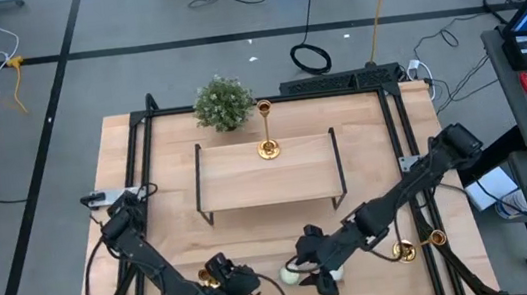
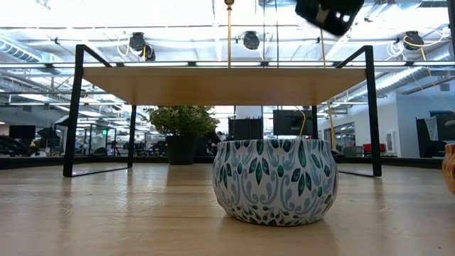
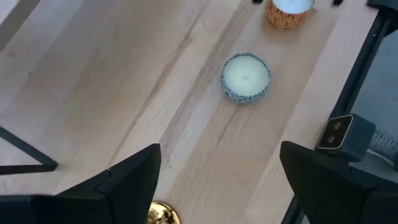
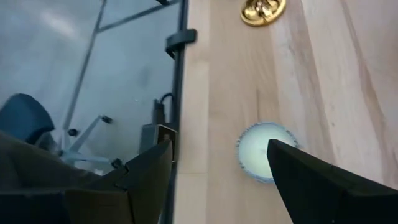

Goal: Stock candles and holders on shelf
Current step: Put the blue scented candle on the shelf

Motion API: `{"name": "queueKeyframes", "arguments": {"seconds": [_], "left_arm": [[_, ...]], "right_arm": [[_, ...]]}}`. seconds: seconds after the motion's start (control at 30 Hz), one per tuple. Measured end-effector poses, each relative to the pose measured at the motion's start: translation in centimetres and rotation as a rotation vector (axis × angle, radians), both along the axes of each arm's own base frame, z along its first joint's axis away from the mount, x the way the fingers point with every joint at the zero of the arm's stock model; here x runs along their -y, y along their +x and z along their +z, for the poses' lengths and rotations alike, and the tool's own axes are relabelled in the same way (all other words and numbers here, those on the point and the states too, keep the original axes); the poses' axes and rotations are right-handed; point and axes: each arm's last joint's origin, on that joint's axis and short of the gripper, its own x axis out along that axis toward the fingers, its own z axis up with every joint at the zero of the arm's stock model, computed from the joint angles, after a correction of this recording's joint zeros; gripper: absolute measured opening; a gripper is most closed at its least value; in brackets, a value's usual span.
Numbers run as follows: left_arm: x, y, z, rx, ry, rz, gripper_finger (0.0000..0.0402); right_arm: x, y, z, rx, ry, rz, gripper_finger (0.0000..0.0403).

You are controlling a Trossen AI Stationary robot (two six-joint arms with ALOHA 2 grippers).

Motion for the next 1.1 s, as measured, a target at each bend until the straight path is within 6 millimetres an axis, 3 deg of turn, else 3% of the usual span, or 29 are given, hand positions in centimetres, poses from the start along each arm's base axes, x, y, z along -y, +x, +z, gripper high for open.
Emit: {"name": "queueKeyframes", "arguments": {"seconds": [0.53, 0.9, 1.1], "left_arm": [[0.0, 0.1, 0.1, 0.039, 0.003, 0.028, 0.0337], [0.0, 0.1, 0.1, 0.047, 0.009, 0.023, 0.0337], [0.0, 0.1, 0.1, 0.053, 0.013, 0.024, 0.0337]], "right_arm": [[-0.1, 1.6, -3.9, -0.049, -0.105, 0.0, 0.0263], [0.6, 2.1, -3.9, -0.014, -0.152, 0.031, 0.0267], [0.6, 3.0, -6.6, -0.083, -0.152, 0.047, 0.0303]]}}
